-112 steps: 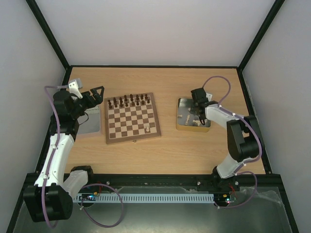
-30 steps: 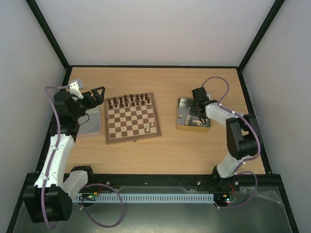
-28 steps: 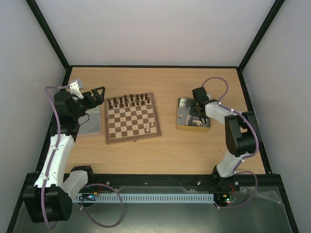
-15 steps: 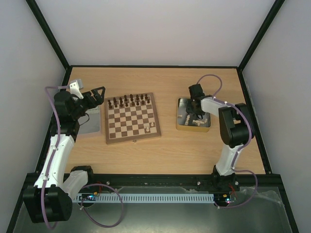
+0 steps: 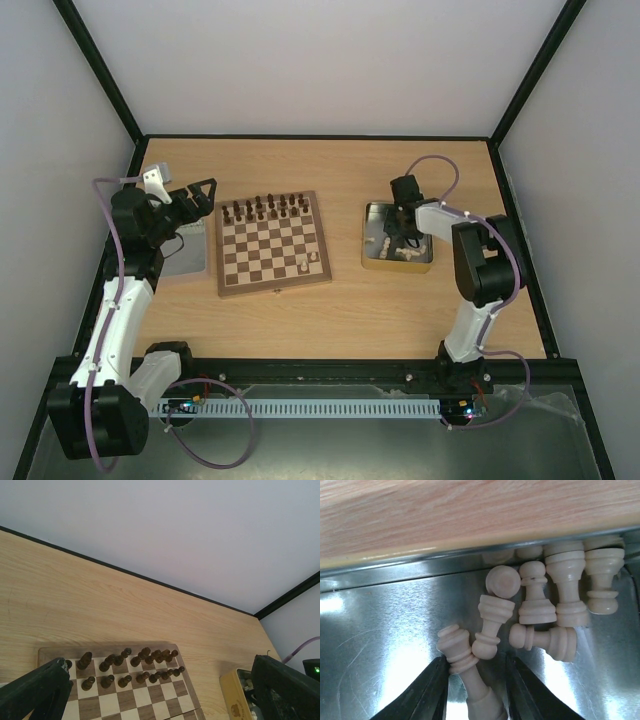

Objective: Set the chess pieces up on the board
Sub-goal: Pick up the chess piece from the storage box.

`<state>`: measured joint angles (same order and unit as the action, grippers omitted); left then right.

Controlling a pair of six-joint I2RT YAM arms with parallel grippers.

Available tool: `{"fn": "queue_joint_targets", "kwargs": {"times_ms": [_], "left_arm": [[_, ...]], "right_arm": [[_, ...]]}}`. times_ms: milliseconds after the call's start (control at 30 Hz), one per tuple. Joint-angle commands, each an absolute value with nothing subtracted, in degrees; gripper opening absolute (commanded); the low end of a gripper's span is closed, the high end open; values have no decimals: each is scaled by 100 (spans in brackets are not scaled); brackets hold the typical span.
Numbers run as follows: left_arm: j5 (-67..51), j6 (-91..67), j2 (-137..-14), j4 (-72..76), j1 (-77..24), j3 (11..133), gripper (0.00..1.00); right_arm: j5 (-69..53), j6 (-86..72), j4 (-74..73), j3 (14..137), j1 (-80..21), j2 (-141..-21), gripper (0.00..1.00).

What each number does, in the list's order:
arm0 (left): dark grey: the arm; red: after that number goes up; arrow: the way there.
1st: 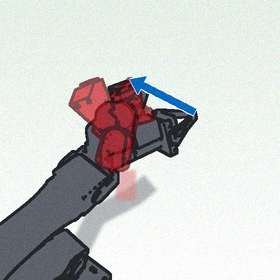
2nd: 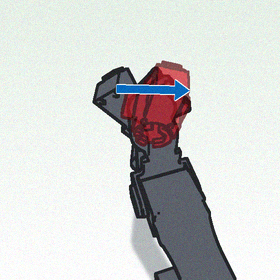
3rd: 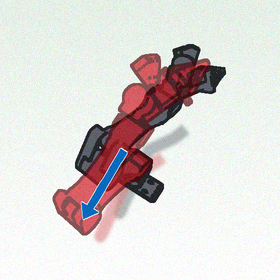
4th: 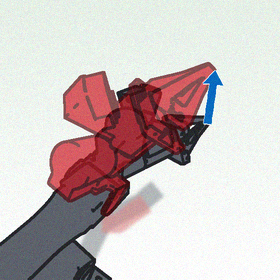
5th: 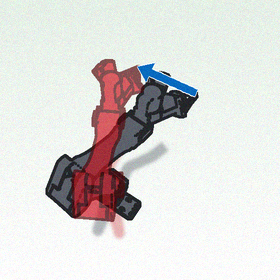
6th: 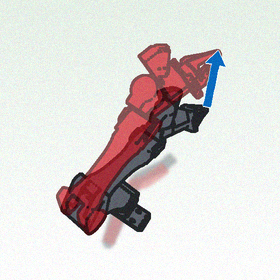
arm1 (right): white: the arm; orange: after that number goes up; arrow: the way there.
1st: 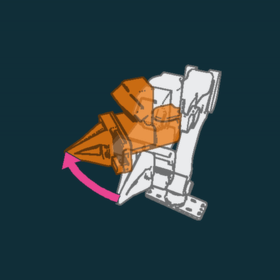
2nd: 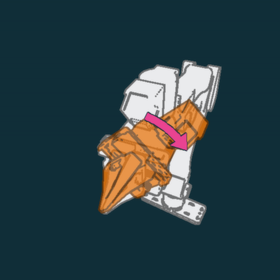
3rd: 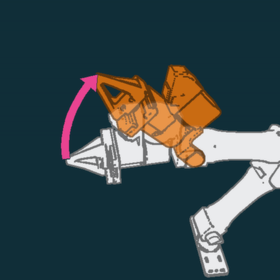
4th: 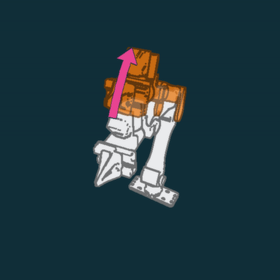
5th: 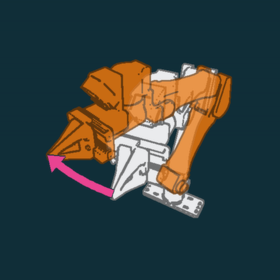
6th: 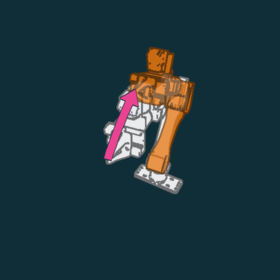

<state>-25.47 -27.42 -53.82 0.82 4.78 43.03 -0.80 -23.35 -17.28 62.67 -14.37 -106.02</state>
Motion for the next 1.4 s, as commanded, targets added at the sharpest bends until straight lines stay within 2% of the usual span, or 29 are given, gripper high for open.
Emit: {"fn": "queue_joint_targets", "kwargs": {"times_ms": [0,133,267,367,467,567,867,1100,1367], "left_arm": [[-2566,-2702,-5388,184,444,4288,100],[-2566,-2707,-5391,194,448,4282,100],[-2560,-2706,-5395,195,448,4285,100],[-2566,-2699,-5383,194,448,4274,100],[-2564,-2698,-5376,184,448,4277,100],[-2566,-2698,-5368,193,448,4279,100],[-2592,-2688,-5355,192,448,4263,100],[-2775,-2616,-5367,240,448,4236,100],[-3531,-2645,-5472,637,419,4115,100]], "right_arm": [[-228,-2326,-1939,6030,-1467,-10410,28],[-183,-2303,-2036,6084,-1546,-10433,28],[-204,-2305,-2104,6067,-1635,-10398,33],[-130,-2321,-2188,6042,-1722,-10338,34],[0,-2360,-2228,5969,-1780,-10296,30],[93,-2385,-2266,5943,-1810,-10332,23],[237,-2471,-2350,5763,-1984,-10195,25],[200,-2557,-2228,5595,-2040,-10009,9],[-157,-2594,-1449,5227,-2093,-8961,9]]}}
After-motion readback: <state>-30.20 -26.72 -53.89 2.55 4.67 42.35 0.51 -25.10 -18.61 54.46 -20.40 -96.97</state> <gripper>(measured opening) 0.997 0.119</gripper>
